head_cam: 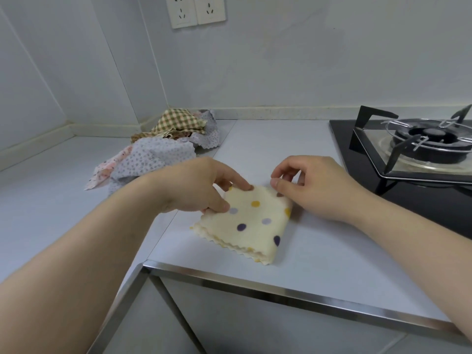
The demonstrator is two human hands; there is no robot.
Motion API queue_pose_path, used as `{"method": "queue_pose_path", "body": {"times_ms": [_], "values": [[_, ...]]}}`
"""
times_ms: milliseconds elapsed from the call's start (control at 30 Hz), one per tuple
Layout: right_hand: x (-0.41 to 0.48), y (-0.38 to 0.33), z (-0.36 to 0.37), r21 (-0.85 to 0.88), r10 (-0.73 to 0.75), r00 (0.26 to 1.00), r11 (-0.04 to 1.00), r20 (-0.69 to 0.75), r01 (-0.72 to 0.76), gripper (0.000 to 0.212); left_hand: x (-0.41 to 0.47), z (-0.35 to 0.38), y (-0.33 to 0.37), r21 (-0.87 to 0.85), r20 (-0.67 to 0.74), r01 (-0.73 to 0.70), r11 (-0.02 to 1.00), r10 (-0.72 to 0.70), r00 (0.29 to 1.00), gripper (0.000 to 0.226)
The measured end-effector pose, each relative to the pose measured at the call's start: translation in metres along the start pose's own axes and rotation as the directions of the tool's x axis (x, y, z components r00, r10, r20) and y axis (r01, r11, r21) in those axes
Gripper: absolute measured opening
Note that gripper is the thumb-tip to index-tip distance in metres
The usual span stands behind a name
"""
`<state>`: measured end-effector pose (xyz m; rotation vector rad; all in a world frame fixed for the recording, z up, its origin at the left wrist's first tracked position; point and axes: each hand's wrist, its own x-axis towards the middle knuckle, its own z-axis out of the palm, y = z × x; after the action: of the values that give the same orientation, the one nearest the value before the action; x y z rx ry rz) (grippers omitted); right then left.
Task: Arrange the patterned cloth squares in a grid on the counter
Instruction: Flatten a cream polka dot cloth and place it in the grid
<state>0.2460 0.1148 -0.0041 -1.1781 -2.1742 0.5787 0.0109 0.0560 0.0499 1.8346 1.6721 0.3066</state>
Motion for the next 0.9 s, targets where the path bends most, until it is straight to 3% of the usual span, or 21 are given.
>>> {"method": "queue_pose_path", "body": {"times_ms": [200, 400, 533, 667, 767, 900], "values": [[-0.002, 0.000, -0.002, -0.055, 0.001, 0.998, 0.998, 0.057, 0.002, 0.010, -0.001, 0.000, 0.003, 0.127, -0.057, 0.005, 0.992, 0.002, 0.998, 0.047], [-0.001, 0.002, -0.002, -0.090, 0.012, 0.995, 0.996, 0.102, -0.003, 0.017, 0.001, 0.005, 0.003, 0.274, -0.059, 0.031, 0.961, -0.015, 0.998, 0.060], [-0.001, 0.004, -0.002, -0.103, 0.041, 0.994, 0.994, 0.098, -0.031, 0.025, 0.001, 0.006, 0.003, 0.248, -0.093, 0.061, 0.967, -0.039, 0.995, 0.051], [0.000, 0.004, -0.001, -0.120, 0.070, 0.992, 0.991, 0.109, -0.057, 0.031, 0.011, 0.016, -0.001, 0.193, -0.278, 0.054, 0.980, 0.002, 0.961, 0.027], [-0.001, 0.003, 0.000, -0.111, 0.068, 0.990, 0.992, 0.126, -0.054, 0.031, 0.022, 0.029, -0.007, 0.139, -0.398, 0.039, 0.990, 0.020, 0.917, 0.030], [-0.002, 0.001, 0.000, -0.101, 0.070, 0.986, 0.993, 0.154, -0.055, 0.032, 0.028, 0.031, -0.012, 0.063, -0.441, 0.061, 0.996, -0.027, 0.897, 0.028]]}}
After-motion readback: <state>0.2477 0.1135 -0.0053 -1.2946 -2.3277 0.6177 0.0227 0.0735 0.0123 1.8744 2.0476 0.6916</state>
